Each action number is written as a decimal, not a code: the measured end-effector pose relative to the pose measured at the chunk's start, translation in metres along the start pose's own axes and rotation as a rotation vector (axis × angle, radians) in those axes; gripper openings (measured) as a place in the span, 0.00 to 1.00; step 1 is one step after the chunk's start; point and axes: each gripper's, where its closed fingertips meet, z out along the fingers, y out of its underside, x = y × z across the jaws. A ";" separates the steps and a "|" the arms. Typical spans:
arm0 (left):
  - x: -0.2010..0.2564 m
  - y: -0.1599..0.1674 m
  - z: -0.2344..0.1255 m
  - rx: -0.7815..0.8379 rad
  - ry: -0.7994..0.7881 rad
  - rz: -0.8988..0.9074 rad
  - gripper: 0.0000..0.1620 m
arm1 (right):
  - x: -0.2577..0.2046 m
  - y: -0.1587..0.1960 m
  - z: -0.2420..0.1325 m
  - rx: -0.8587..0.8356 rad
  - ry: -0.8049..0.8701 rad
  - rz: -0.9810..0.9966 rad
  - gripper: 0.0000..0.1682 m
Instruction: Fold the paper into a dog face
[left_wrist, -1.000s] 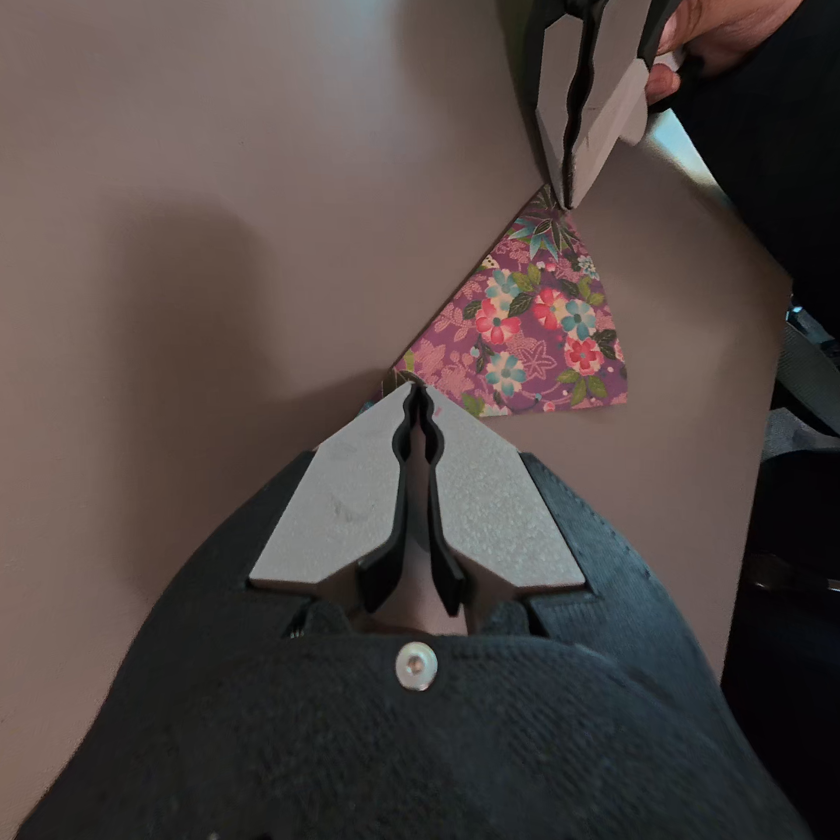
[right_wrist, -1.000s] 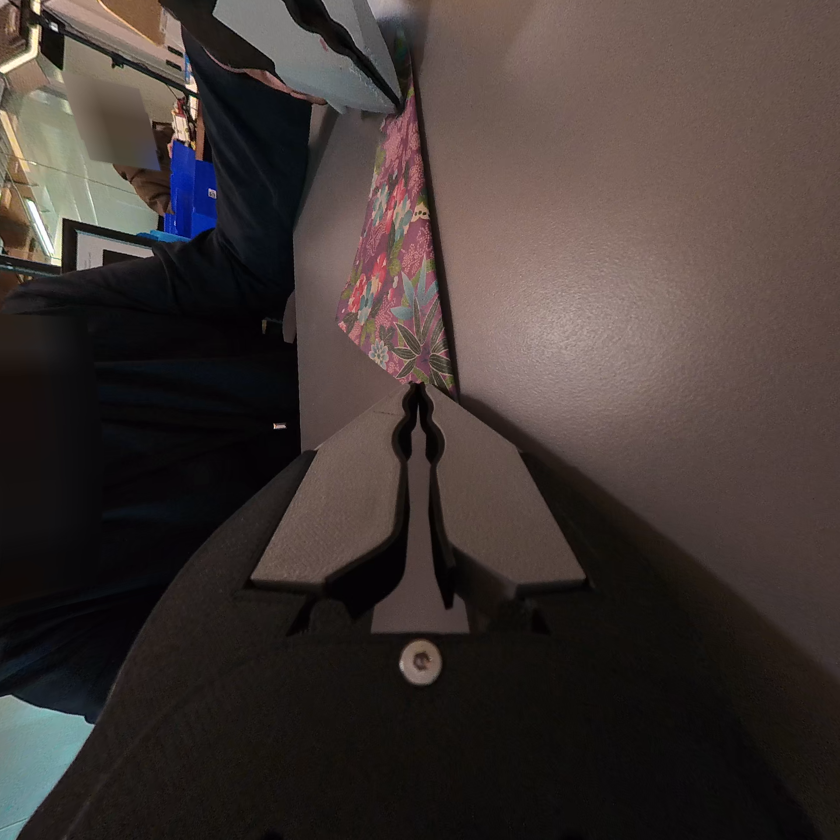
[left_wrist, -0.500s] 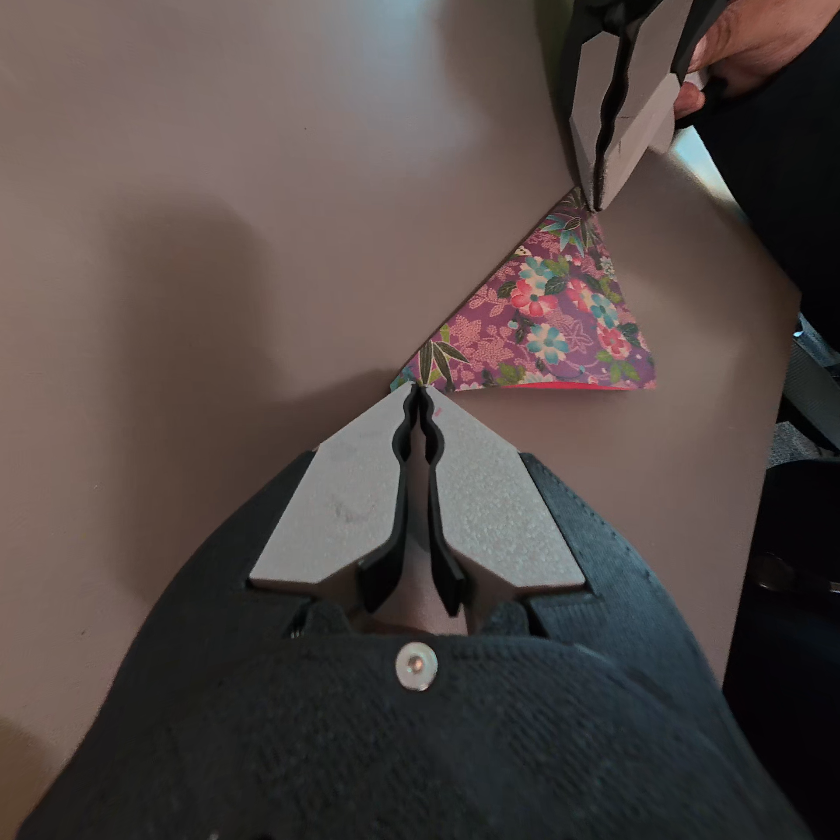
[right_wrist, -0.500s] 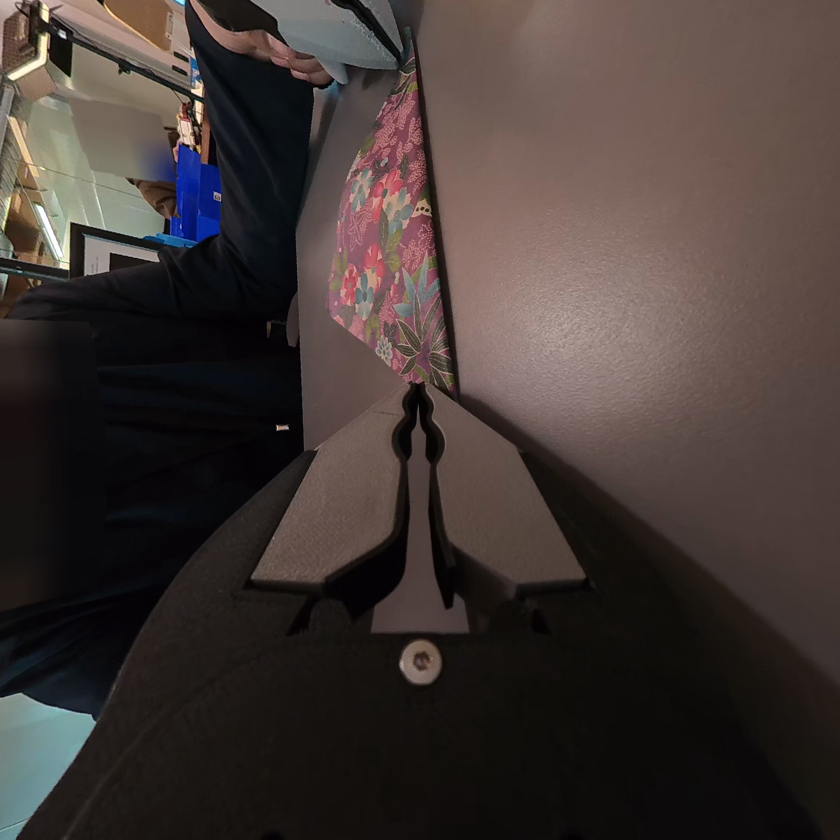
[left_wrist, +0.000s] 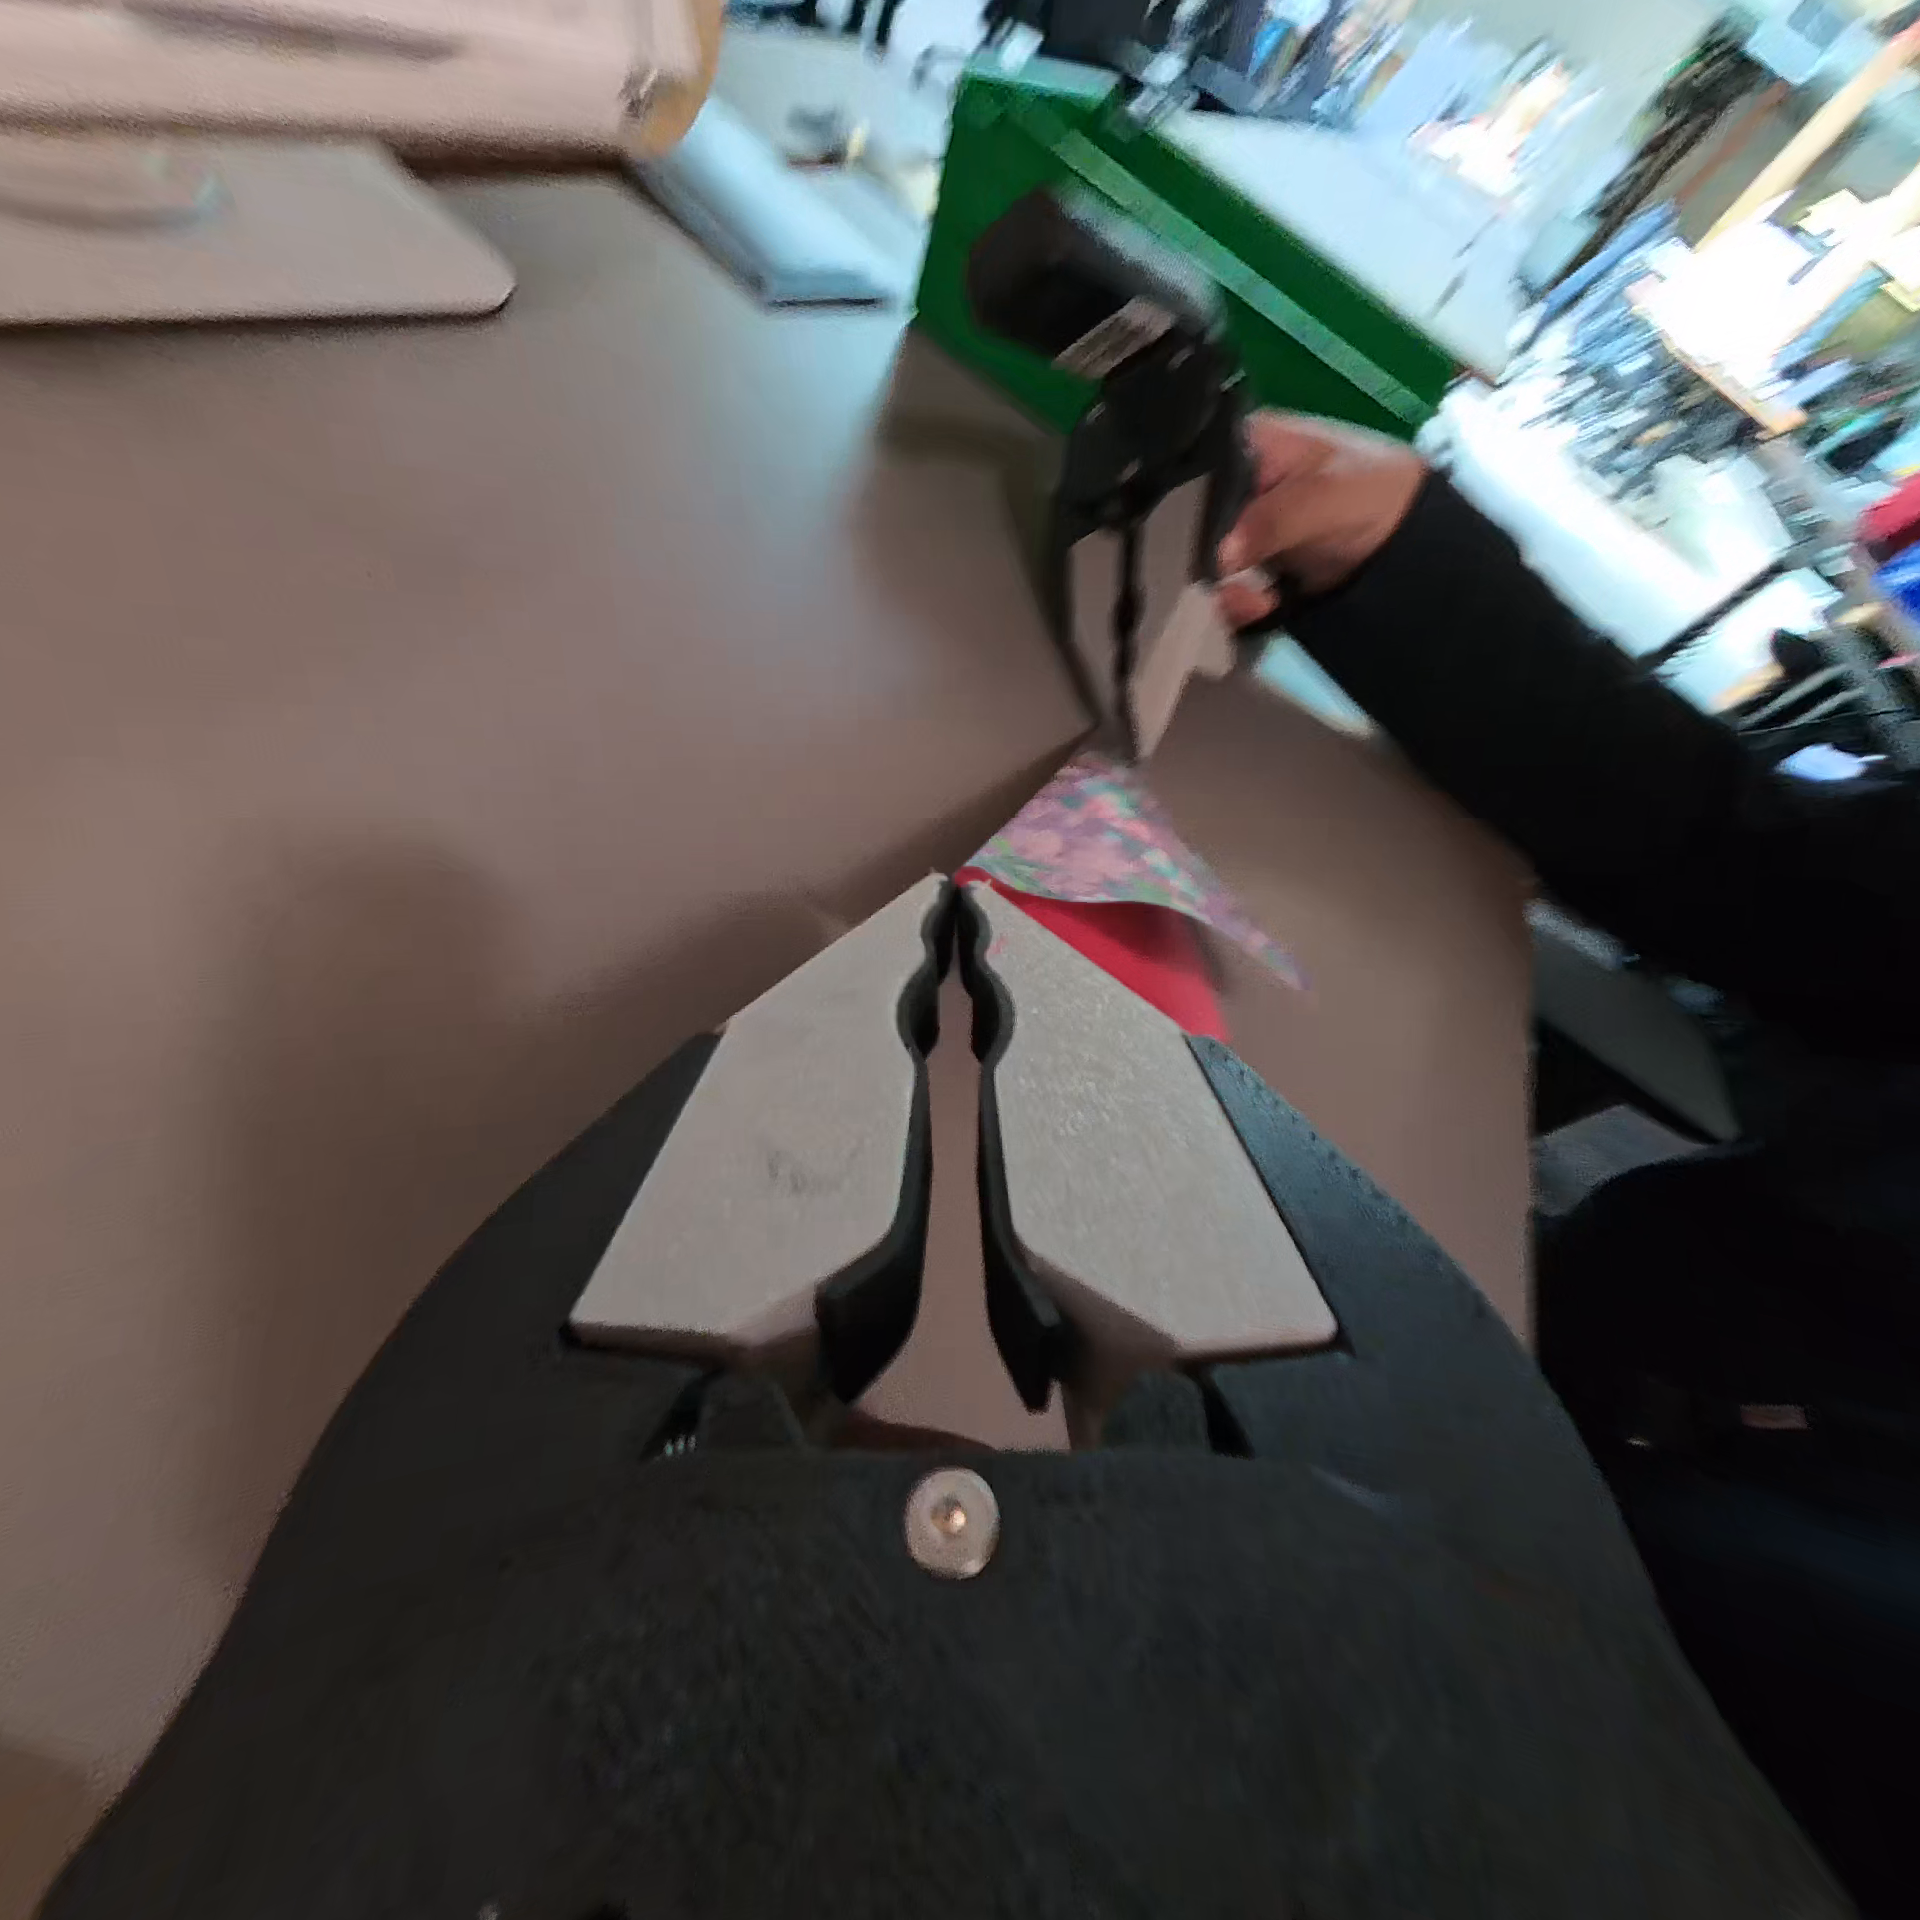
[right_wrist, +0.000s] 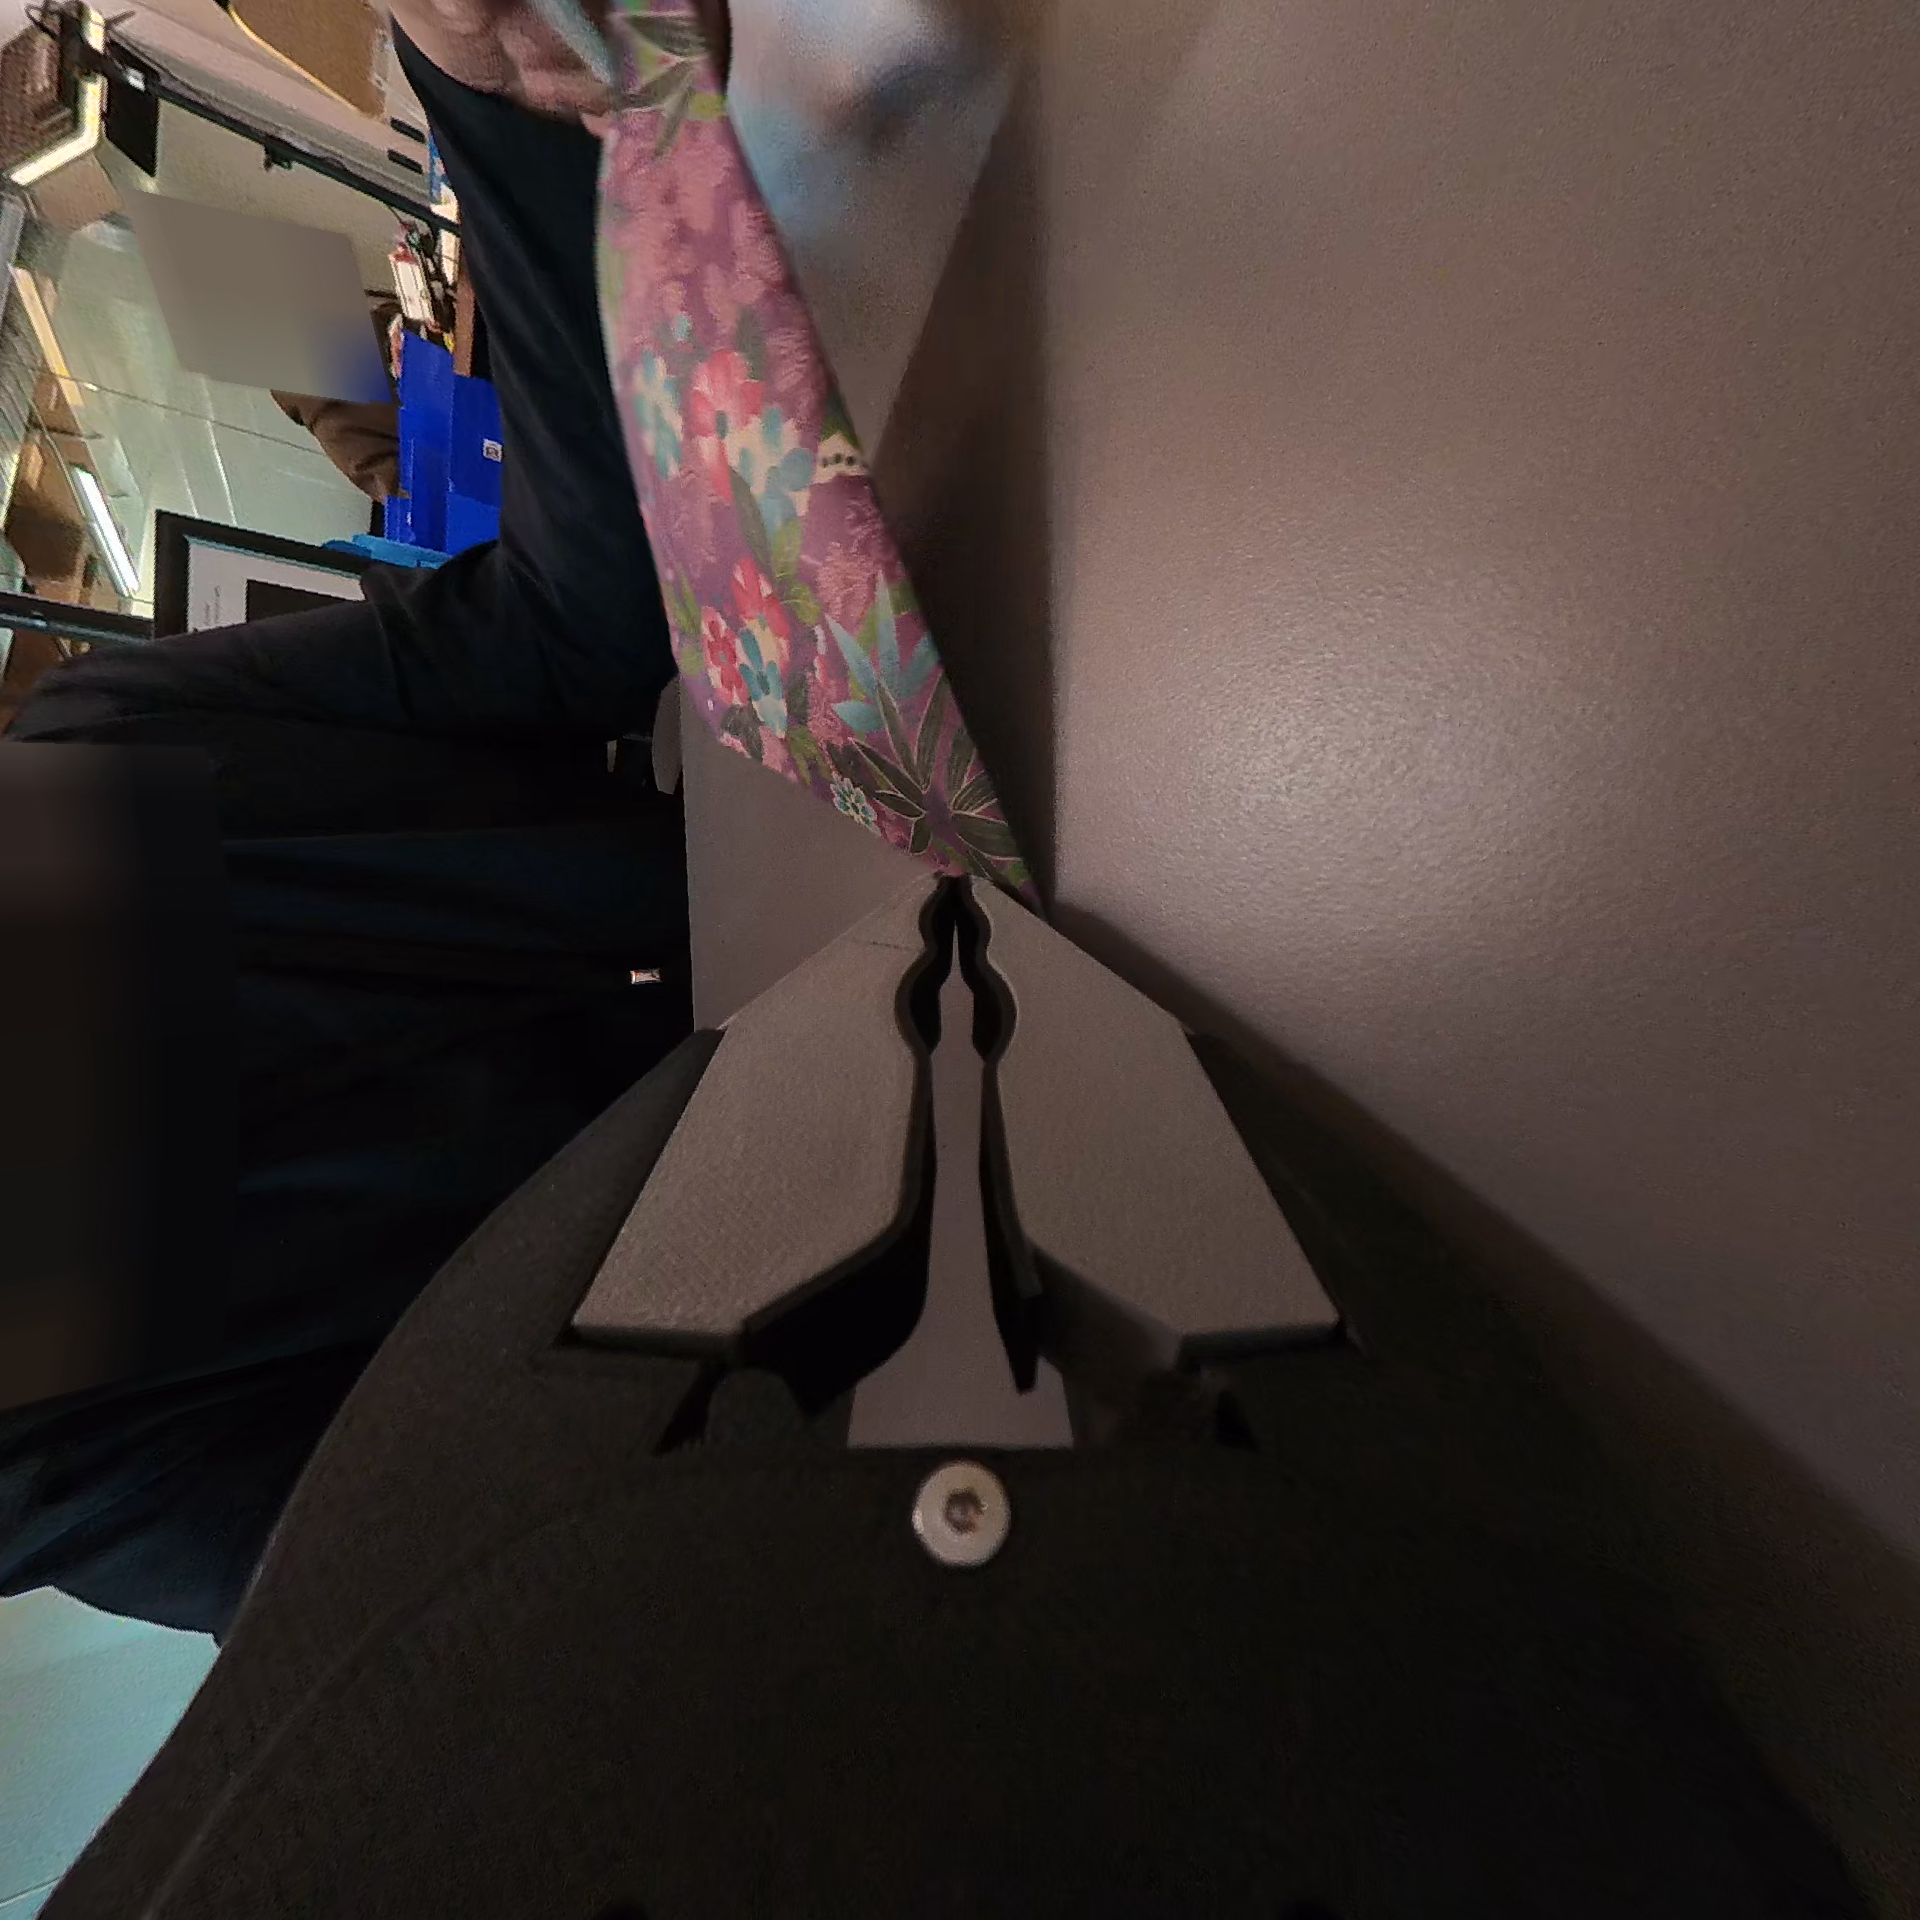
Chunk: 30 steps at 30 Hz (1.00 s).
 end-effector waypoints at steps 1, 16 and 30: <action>0.010 -0.007 -0.002 0.037 0.047 0.003 0.00 | 0.000 0.000 0.000 0.000 0.000 0.000 0.00; 0.036 0.033 0.049 -0.207 0.093 0.011 0.00 | 0.000 0.000 0.000 -0.002 0.014 -0.003 0.00; 0.002 0.060 0.055 -0.332 -0.069 0.011 0.00 | -0.023 -0.021 -0.009 0.105 0.004 -0.062 0.00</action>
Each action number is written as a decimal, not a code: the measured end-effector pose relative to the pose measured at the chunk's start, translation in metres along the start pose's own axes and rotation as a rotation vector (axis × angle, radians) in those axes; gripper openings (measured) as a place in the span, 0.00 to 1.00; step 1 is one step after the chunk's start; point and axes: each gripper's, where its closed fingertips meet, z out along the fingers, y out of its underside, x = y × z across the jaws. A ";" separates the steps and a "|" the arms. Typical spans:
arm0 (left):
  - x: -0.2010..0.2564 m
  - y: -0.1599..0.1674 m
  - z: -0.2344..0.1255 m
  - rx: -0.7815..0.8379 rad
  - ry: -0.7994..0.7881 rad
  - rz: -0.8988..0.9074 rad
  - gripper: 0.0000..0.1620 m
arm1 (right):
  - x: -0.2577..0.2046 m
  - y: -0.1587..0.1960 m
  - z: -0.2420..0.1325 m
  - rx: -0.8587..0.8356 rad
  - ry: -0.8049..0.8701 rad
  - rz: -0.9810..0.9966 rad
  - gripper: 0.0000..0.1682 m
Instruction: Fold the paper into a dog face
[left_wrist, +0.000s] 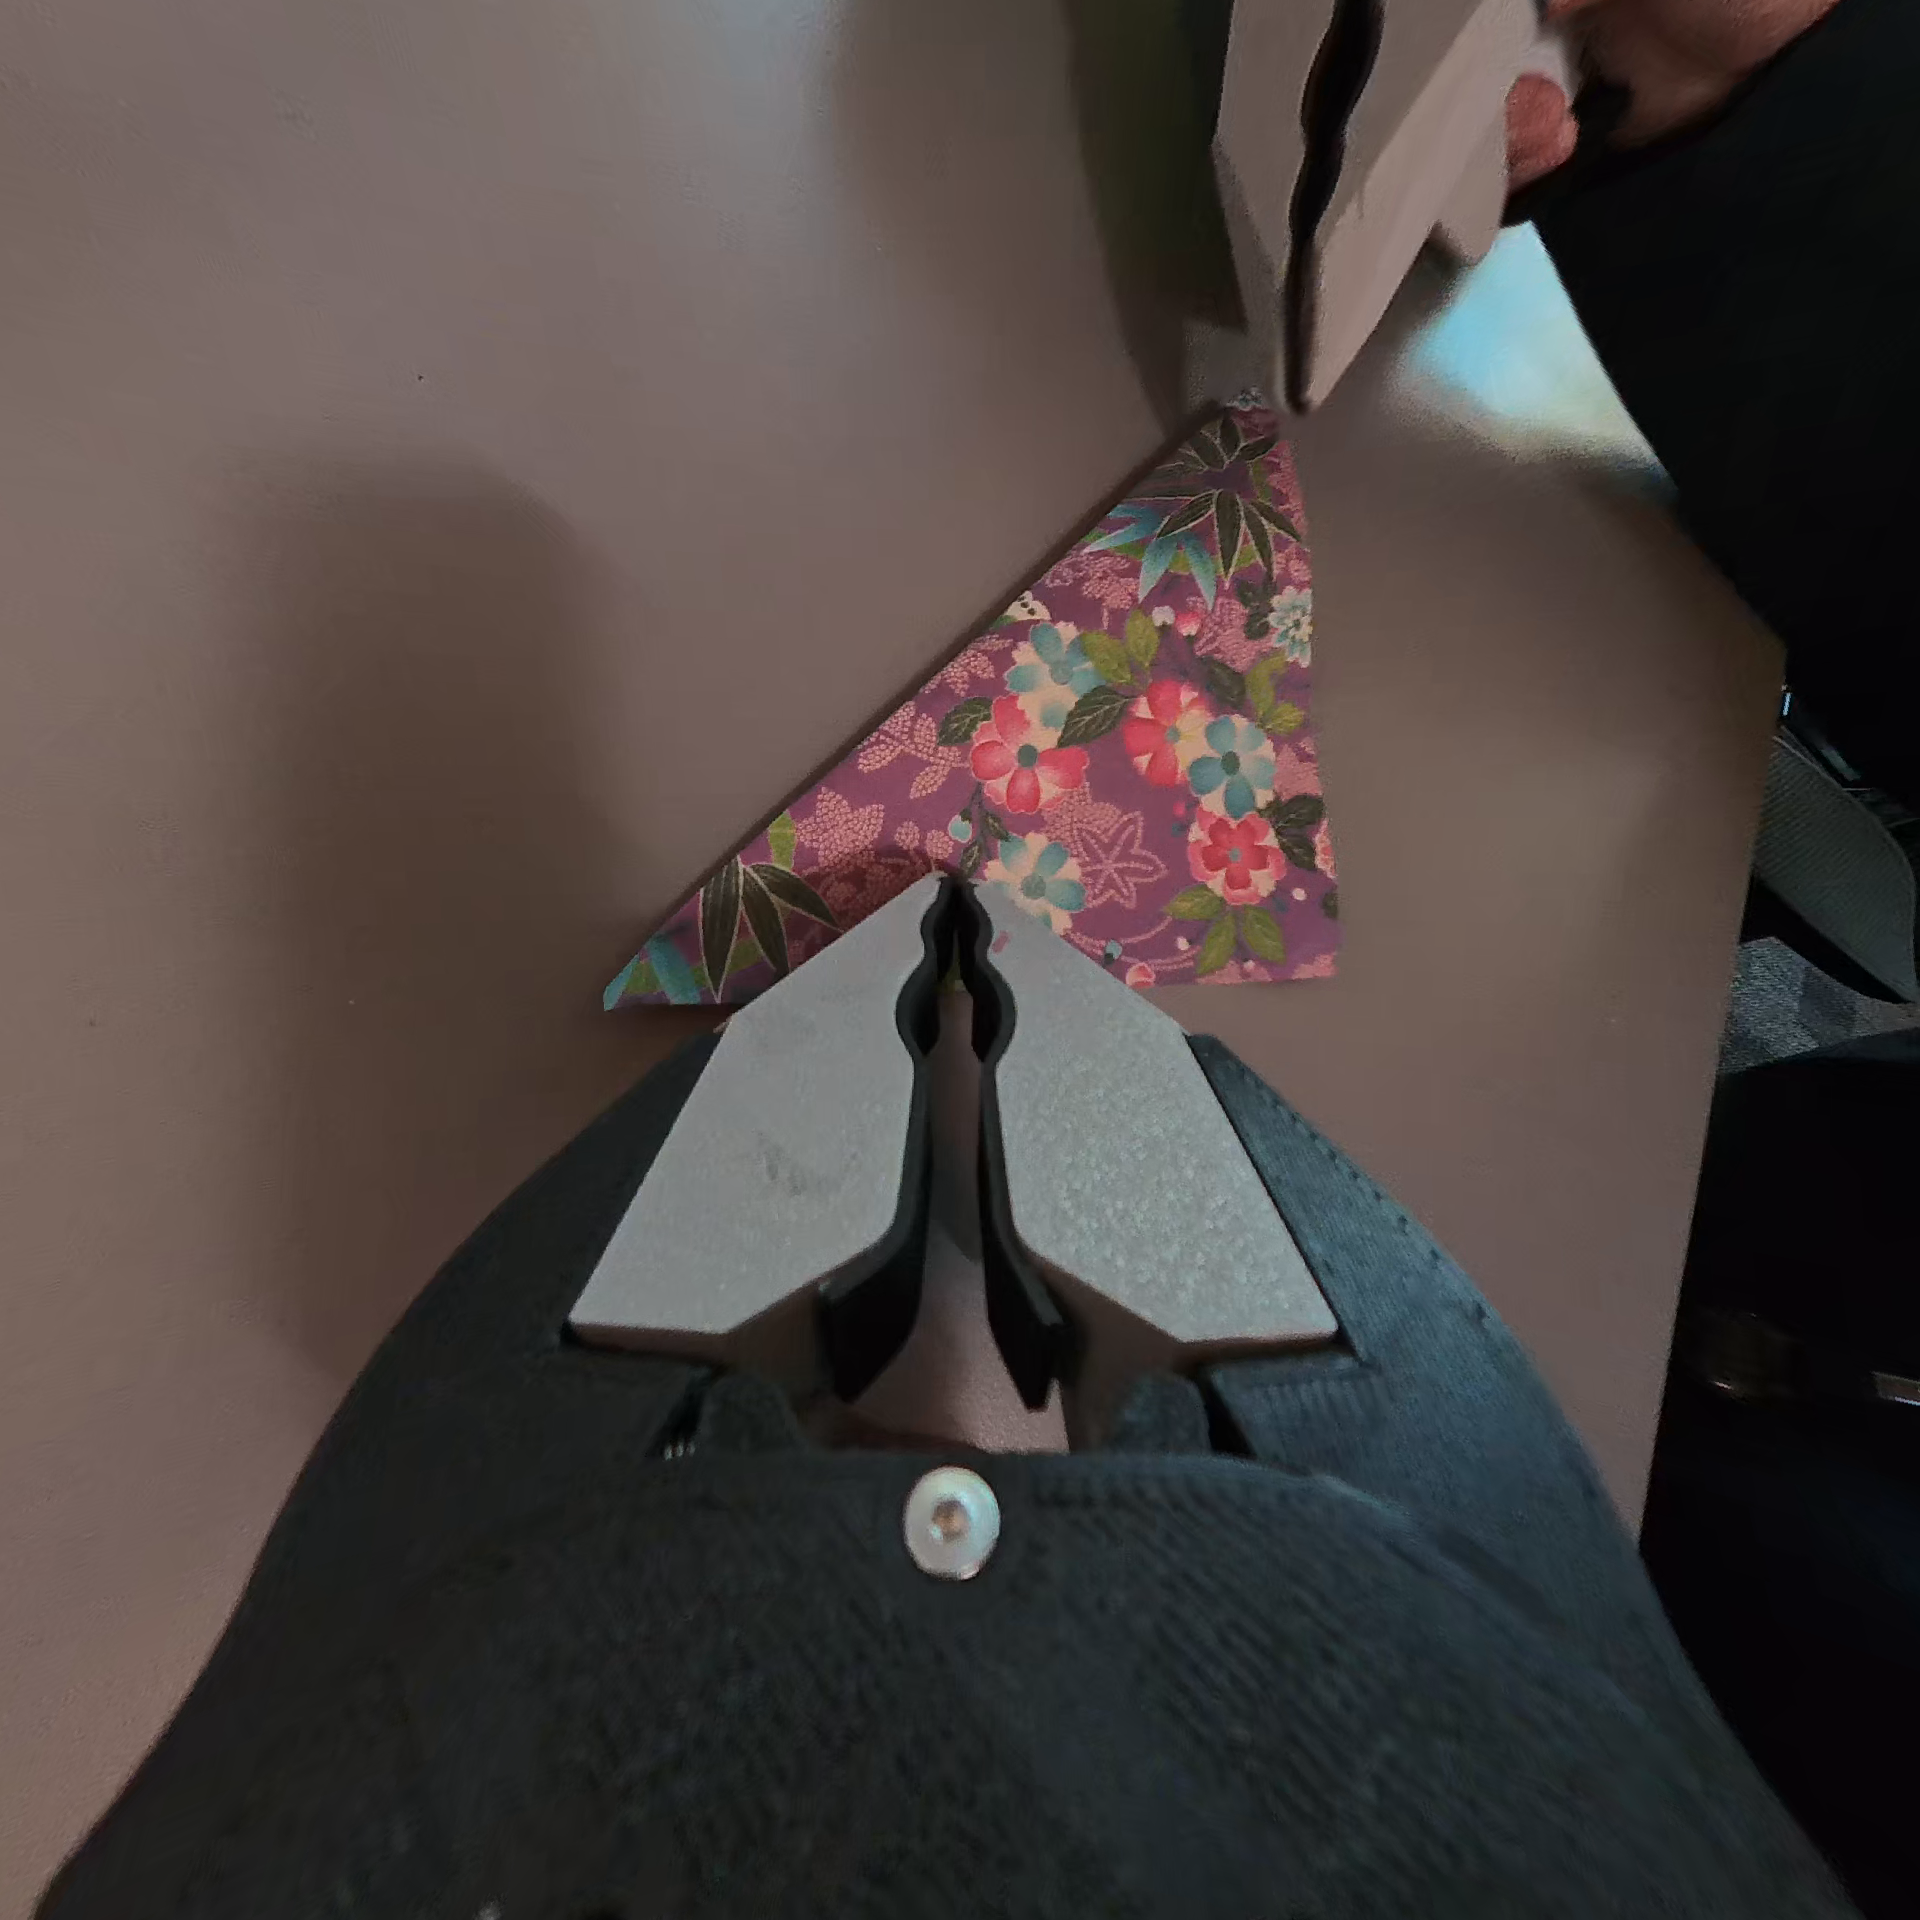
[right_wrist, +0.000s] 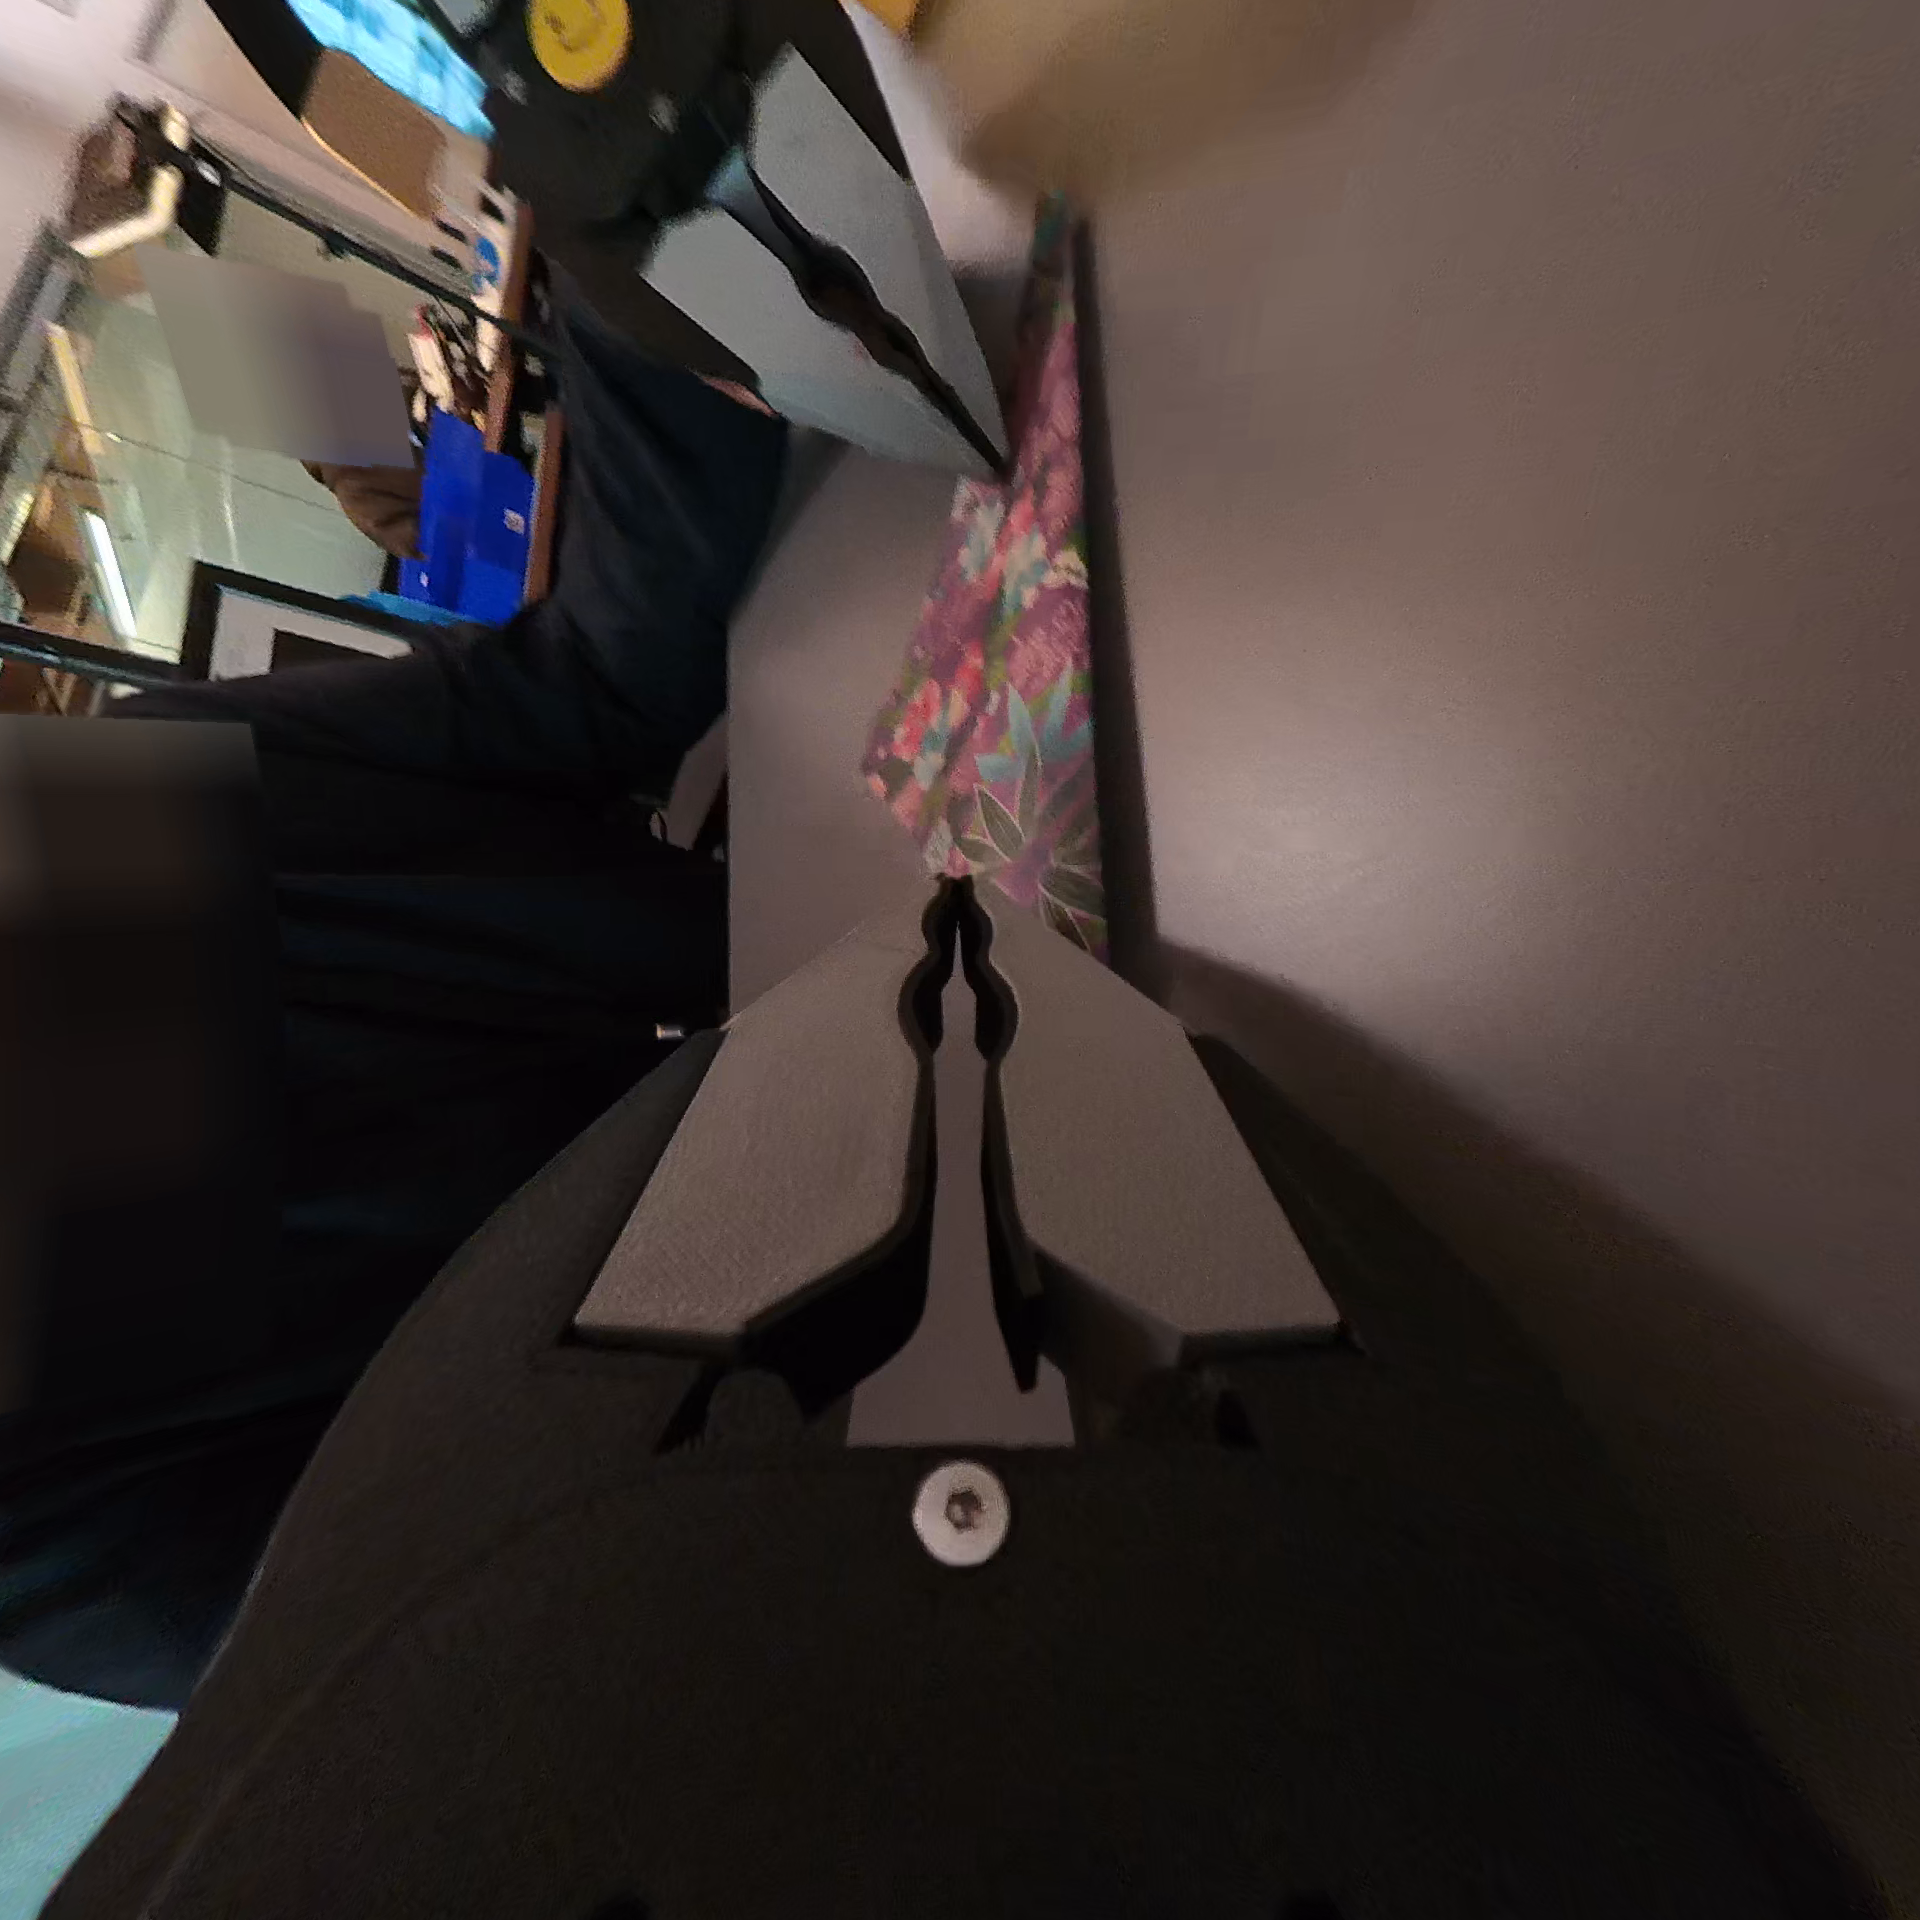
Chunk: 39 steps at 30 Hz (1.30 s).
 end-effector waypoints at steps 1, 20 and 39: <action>0.000 0.000 0.000 0.000 0.000 0.000 0.00 | -0.004 -0.007 -0.001 0.033 -0.005 -0.016 0.00; 0.002 0.001 0.000 -0.003 0.025 0.003 0.00 | -0.012 -0.089 0.100 -0.235 -0.098 -0.090 0.00; -0.004 -0.001 0.000 0.008 0.008 -0.036 0.00 | 0.017 -0.050 0.096 -0.396 -0.045 0.031 0.00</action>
